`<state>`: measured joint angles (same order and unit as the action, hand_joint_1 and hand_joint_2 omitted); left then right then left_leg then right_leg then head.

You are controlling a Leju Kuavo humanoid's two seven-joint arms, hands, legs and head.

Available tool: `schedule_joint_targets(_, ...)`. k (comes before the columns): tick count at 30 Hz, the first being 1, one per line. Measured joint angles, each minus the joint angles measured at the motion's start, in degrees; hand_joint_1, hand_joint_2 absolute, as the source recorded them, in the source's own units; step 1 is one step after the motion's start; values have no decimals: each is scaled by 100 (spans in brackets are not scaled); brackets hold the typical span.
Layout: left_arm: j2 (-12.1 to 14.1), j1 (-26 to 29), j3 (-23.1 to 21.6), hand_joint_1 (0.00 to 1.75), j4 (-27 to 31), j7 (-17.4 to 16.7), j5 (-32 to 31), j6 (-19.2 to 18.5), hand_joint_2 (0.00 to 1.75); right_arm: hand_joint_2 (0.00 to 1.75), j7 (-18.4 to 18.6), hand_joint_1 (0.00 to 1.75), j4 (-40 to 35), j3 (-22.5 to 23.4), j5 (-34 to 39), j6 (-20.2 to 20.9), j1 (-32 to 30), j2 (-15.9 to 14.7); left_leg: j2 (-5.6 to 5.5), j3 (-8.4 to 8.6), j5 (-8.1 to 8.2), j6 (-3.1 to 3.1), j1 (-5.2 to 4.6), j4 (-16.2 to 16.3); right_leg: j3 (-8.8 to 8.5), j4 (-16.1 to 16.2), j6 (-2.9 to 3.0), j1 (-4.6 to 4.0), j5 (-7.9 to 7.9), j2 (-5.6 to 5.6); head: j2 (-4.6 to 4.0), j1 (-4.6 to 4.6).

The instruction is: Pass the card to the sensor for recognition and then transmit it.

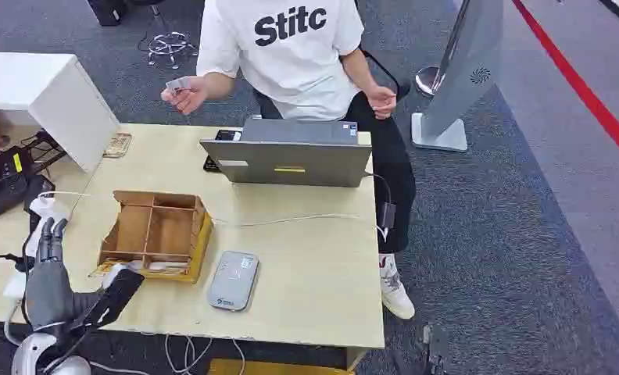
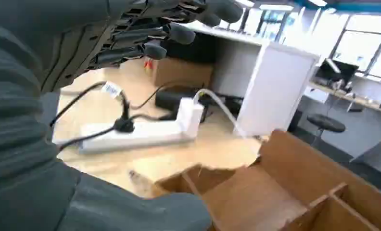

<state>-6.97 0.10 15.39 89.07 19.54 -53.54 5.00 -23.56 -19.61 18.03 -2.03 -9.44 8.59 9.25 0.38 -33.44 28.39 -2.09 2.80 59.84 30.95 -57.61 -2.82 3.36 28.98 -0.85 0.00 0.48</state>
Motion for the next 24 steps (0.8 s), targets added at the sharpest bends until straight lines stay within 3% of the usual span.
schedule_joint_targets(17,1196,-1445,-1866,0,-477,-937,-2376,398,175,175,179,0,57,-11,-170,0,263,66,0,19,-16,1,0,2,4,0,-4,0,-15,1,0,4)
schedule_joint_targets(24,1519,-1761,-2547,0,-551,-1292,-3009,418,175,175,194,0,83,-15,-170,0,317,83,0,16,-17,1,0,2,6,-1,-3,0,-17,2,0,4)
